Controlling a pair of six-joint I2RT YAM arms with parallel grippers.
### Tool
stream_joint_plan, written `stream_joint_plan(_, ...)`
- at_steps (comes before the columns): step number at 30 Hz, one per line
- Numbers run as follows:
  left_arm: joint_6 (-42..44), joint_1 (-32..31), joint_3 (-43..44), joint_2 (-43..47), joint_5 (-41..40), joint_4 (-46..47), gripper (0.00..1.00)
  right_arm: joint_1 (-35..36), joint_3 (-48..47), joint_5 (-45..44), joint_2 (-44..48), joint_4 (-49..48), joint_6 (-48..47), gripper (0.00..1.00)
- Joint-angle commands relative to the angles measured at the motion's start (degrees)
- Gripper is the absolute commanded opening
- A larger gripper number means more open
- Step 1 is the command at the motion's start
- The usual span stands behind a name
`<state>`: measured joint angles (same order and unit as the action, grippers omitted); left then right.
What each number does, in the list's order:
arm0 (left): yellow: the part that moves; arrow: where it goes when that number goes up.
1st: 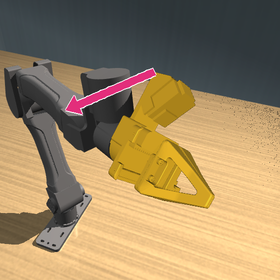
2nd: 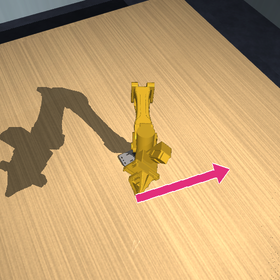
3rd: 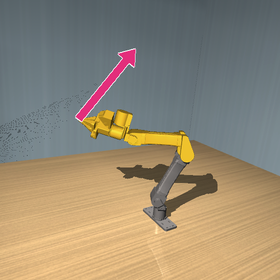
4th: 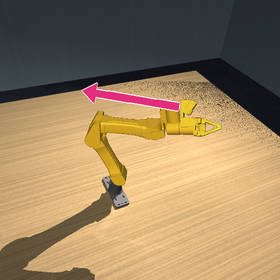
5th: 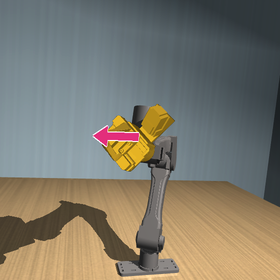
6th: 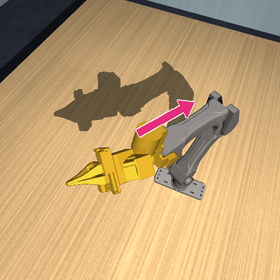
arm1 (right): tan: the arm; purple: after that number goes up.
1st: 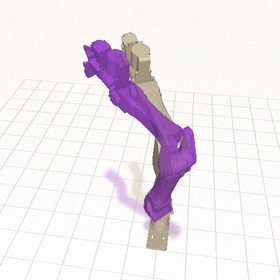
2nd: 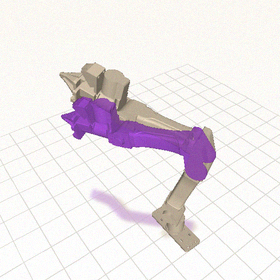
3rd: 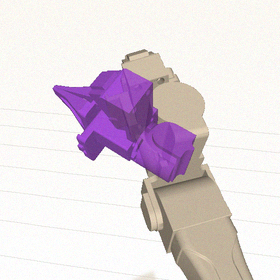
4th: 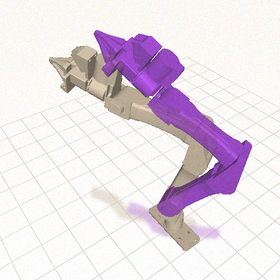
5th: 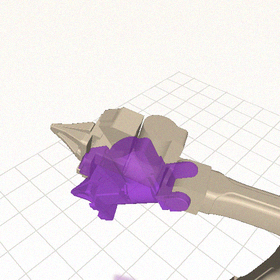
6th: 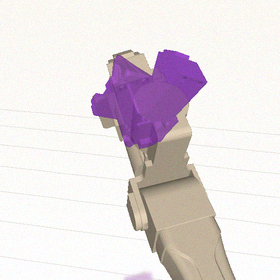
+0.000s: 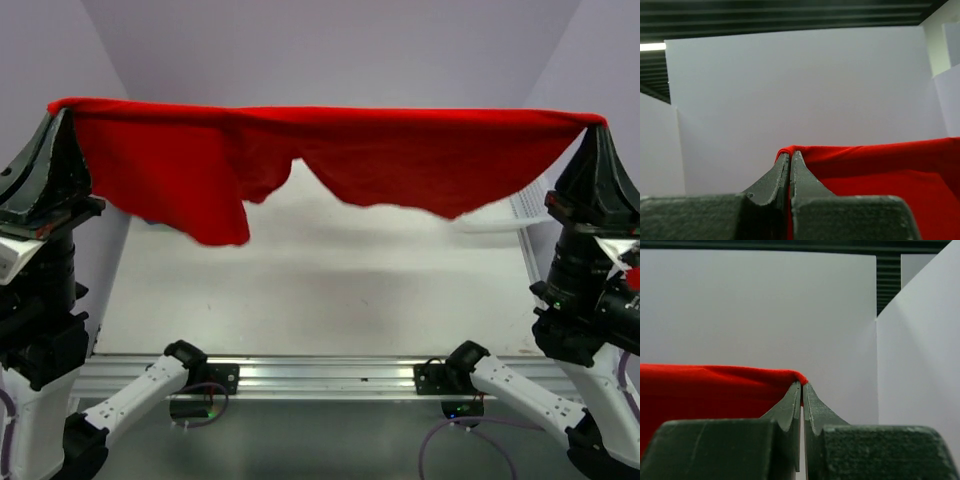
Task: Fold and stack the t-shirts
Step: Flatten out the tshirt
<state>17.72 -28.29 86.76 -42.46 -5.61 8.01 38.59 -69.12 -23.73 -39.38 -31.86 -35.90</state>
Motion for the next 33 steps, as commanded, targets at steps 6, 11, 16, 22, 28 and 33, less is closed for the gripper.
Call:
stream_joint_plan(6, -6.8, 8.3, 1.9, -3.5, 6.1, -1.0, 0.00, 0.0, -4.3, -5.0, -8.3, 2.7, 0.3, 0.00)
stream_joint_plan(11, -5.2, 9.0, -4.9, -9.0, -3.8, 0.2, 0.00, -0.1, -7.8, -19.7, -19.1, 8.5, 0.8, 0.00)
stream_joint_plan(16, -4.2, 9.0, -14.2, -15.1, -12.8, 3.0, 0.00, -0.4, -6.2, -27.3, -29.8, 14.8, 5.9, 0.00)
stream_joint_plan(22, -8.3, 12.4, -25.3, -23.9, -12.1, 9.8, 0.00, -4.7, -3.5, -28.2, -39.9, 22.7, 16.2, 0.00)
stream_joint_plan(28, -9.6, 15.1, -29.1, -36.2, -11.0, 14.8, 0.00, -11.8, -3.0, -26.8, -49.6, 22.9, 20.9, 0.00)
stream_joint_plan(33, -10.0, 15.9, -27.9, -42.3, -10.6, 18.9, 0.00, -16.3, -6.2, -25.6, -59.8, 20.0, 21.7, 0.00)
